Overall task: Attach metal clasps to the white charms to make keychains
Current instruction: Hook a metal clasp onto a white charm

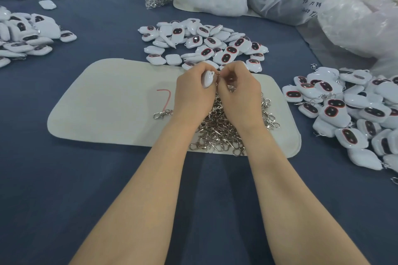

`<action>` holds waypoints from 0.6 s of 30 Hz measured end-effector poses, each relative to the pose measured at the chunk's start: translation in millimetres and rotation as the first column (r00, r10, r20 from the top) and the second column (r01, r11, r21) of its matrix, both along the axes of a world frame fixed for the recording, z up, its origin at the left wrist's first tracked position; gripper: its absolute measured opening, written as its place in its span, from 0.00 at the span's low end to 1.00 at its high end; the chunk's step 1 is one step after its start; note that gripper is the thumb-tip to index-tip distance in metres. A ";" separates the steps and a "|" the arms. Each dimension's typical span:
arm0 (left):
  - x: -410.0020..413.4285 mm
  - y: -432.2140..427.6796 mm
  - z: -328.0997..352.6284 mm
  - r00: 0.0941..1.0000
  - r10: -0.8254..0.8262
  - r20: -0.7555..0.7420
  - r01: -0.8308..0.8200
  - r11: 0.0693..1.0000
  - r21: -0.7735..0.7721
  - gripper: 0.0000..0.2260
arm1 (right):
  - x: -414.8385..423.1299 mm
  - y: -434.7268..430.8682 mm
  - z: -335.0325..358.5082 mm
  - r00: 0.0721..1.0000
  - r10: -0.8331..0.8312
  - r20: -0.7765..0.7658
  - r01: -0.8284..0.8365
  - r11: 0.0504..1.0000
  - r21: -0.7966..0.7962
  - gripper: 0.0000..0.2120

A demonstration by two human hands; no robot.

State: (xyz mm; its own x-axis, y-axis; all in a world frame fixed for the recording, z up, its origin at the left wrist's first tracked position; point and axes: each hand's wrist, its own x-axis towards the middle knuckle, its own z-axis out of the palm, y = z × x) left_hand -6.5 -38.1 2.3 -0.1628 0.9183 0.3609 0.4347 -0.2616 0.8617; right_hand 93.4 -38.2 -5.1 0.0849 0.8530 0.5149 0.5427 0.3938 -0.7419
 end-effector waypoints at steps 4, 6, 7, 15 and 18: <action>-0.2 -0.3 -0.4 1.000 0.002 0.018 -0.002 1.000 -0.010 0.07 | -1.1 -0.1 -0.1 0.999 0.037 0.008 -0.037 0.999 0.002 0.04; -0.6 0.5 0.0 0.999 -0.011 0.032 0.012 0.999 -0.030 0.07 | -1.4 -0.5 0.1 0.999 0.044 -0.017 -0.045 0.999 -0.011 0.06; -0.9 1.0 0.3 0.998 -0.029 0.052 0.031 0.999 -0.041 0.07 | -1.2 -0.8 0.1 0.998 0.045 -0.046 -0.046 0.999 -0.024 0.06; -3.8 1.8 6.3 0.850 -0.109 0.515 0.285 0.918 -0.275 0.11 | 1.8 0.1 2.3 0.978 -0.043 -0.205 0.023 0.995 -0.096 0.14; -5.1 6.8 6.9 0.756 -0.071 0.651 0.325 0.904 -0.279 0.15 | 2.6 2.7 1.1 0.972 -0.078 -0.222 0.055 0.993 -0.108 0.13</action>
